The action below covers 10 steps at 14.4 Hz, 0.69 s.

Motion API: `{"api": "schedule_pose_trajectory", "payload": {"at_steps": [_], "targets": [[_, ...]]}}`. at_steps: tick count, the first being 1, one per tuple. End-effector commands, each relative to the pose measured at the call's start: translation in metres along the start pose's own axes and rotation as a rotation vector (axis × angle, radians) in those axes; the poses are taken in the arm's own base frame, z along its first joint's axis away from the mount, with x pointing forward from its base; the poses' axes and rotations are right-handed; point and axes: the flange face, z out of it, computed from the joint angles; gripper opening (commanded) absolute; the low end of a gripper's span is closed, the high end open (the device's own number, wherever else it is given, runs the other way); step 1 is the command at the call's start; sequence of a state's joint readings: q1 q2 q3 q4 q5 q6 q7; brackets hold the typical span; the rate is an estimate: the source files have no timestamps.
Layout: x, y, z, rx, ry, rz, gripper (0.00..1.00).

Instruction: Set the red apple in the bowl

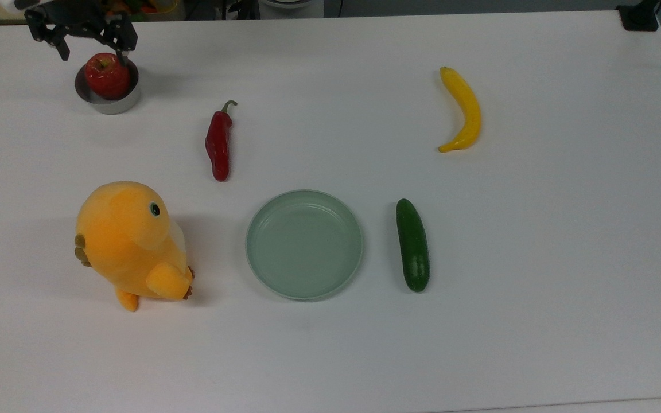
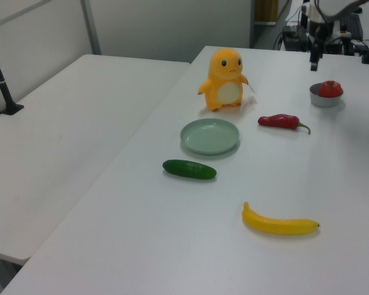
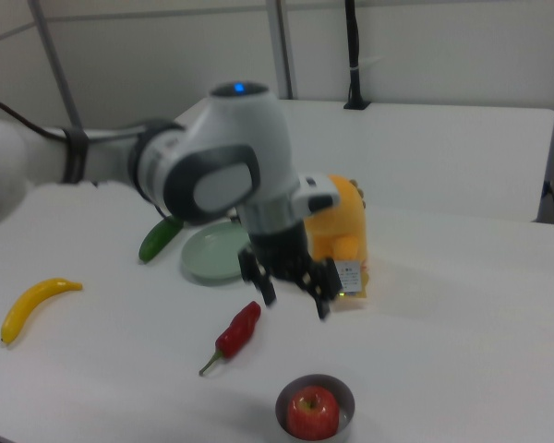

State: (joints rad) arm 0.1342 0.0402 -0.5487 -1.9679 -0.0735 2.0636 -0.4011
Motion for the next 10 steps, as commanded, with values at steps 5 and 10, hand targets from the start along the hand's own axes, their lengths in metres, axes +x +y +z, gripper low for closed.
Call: {"api": "schedule_pose_trajectory", "payload": {"at_steps": [5,10], "targets": [[0.049,-0.108,-0.123,0.133,0.157,0.163,1.00],[0.053,-0.207,-0.144,0.161,0.092,0.088,1.00]]}}
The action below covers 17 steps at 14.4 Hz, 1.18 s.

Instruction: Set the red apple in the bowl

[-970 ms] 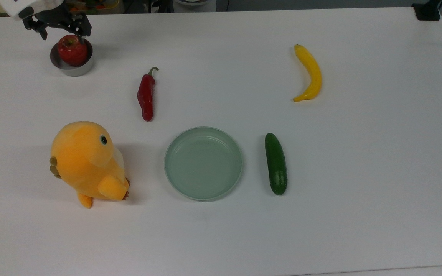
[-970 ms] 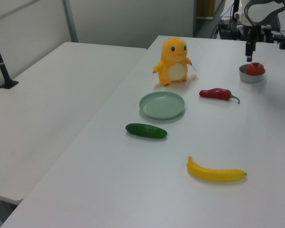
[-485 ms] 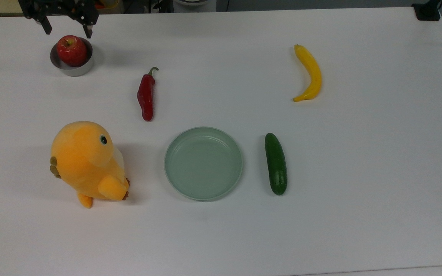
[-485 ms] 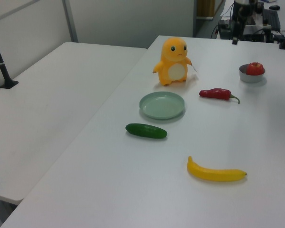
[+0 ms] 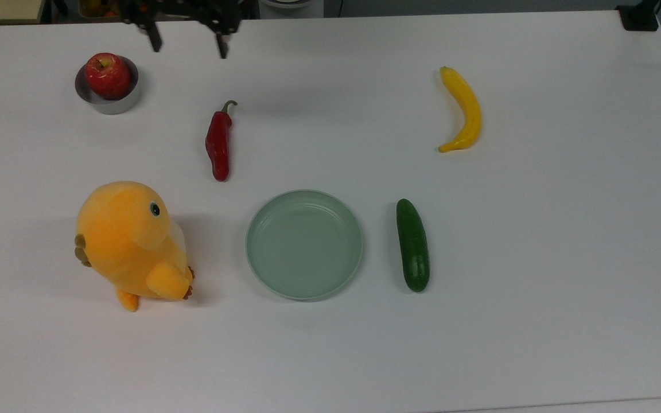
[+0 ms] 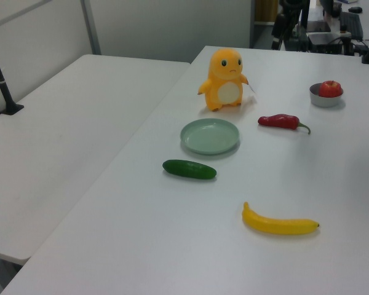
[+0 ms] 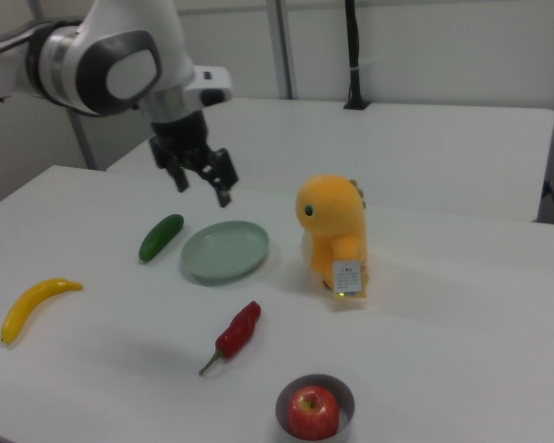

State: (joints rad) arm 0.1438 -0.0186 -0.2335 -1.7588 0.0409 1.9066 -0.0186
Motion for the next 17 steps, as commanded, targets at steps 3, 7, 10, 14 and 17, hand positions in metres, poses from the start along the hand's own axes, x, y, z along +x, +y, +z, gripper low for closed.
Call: {"api": "schedule_pose_trajectory", "payload": {"at_steps": [3,7,10,14,17], "targets": [[-0.008,-0.100,0.000,0.033,-0.062,-0.052,1.00],[-0.005,-0.119,0.019,0.033,-0.083,-0.092,1.00],[-0.008,-0.126,0.022,0.031,-0.097,-0.108,1.00],[-0.006,-0.120,0.023,0.030,-0.098,-0.099,1.00],[-0.003,-0.110,0.017,0.028,-0.087,-0.077,1.00]]}}
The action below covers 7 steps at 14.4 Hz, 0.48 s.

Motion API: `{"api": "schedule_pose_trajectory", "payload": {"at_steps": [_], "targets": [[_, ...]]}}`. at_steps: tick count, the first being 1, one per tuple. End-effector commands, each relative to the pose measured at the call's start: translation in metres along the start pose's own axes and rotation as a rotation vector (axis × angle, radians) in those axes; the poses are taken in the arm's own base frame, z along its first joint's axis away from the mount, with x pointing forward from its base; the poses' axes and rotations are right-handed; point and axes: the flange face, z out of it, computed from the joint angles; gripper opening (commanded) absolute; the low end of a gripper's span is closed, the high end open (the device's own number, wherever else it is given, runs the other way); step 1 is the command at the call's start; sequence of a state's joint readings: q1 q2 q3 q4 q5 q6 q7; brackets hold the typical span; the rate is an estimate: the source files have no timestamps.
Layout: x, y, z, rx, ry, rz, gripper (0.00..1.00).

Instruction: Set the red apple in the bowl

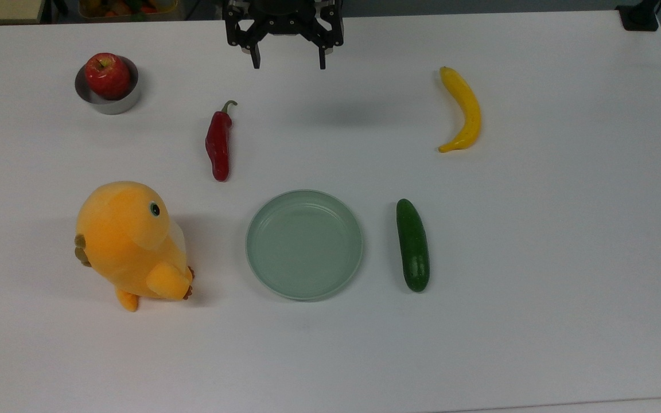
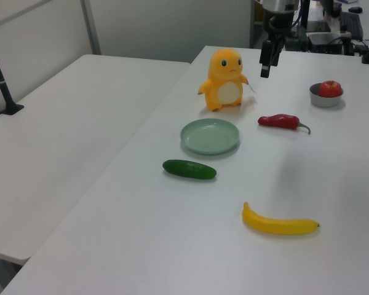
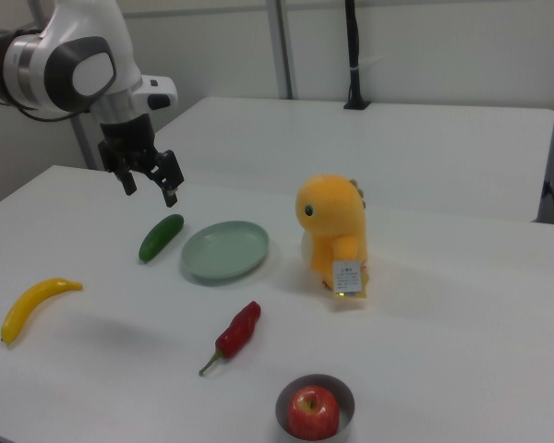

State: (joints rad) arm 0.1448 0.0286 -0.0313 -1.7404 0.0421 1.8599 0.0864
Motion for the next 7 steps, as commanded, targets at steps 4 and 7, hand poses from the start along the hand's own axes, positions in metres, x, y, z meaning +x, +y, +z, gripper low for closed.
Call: {"api": "schedule_pose_trajectory", "payload": {"at_steps": [4,7], "targets": [[0.0043,0.0066,-0.0136,0.011,0.002,0.024,1.00],[0.0039,0.0057,-0.0138,0.011,-0.001,0.026,1.00]]}}
